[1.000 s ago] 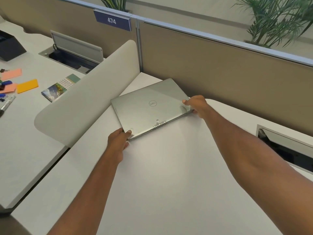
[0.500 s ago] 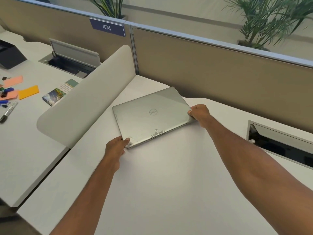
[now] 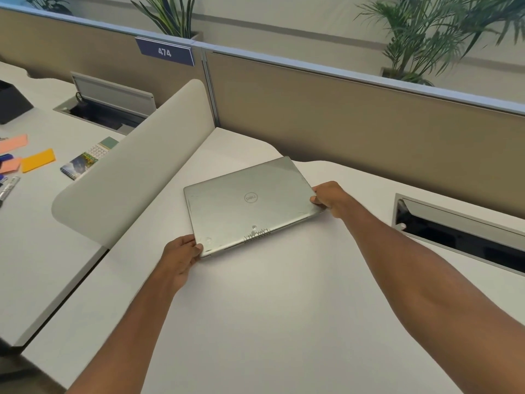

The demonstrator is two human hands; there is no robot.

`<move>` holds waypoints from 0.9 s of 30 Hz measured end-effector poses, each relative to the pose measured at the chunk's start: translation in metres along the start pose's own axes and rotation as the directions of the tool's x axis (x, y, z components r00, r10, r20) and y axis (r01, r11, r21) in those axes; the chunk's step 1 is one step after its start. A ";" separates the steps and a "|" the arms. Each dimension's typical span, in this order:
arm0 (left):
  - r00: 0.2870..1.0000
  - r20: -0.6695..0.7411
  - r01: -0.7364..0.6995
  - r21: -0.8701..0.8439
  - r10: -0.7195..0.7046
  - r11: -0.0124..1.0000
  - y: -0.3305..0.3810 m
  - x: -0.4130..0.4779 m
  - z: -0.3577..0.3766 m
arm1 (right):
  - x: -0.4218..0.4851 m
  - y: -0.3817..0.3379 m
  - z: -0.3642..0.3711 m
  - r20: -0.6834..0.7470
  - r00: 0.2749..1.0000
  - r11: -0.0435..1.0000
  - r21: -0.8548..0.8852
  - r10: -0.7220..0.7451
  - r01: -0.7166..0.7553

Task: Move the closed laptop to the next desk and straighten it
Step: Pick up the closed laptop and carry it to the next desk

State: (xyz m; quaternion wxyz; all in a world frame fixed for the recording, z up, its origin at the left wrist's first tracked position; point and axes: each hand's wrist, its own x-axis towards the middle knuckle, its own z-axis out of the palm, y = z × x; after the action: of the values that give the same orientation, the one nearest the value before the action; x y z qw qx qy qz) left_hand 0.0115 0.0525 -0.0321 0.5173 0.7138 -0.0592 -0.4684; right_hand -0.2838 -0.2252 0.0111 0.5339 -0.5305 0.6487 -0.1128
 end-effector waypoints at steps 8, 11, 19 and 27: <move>0.996 0.089 -0.007 -0.039 0.010 0.999 -0.013 -0.017 -0.001 | -0.018 0.024 -0.012 -0.024 1.000 0.981 0.195 0.013 -0.008; 0.996 0.083 -0.033 -0.040 0.036 0.999 -0.016 -0.023 0.006 | -0.027 0.032 -0.022 -0.037 0.999 0.973 0.232 -0.004 0.012; 0.990 0.126 -0.064 0.037 0.059 0.997 -0.020 -0.051 0.018 | -0.055 0.058 -0.054 -0.076 0.997 0.963 0.269 -0.003 0.024; 0.978 0.191 -0.101 0.058 0.088 0.993 -0.039 -0.088 0.029 | -0.103 0.091 -0.089 -0.115 0.993 0.955 0.294 -0.002 0.035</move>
State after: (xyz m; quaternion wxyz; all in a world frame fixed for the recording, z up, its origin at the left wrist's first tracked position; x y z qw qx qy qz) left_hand -0.0736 0.1004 -0.0104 0.5068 0.6798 -0.1574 -0.5062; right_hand -0.4216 -0.1421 0.0410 0.5686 -0.4435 0.6487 -0.2433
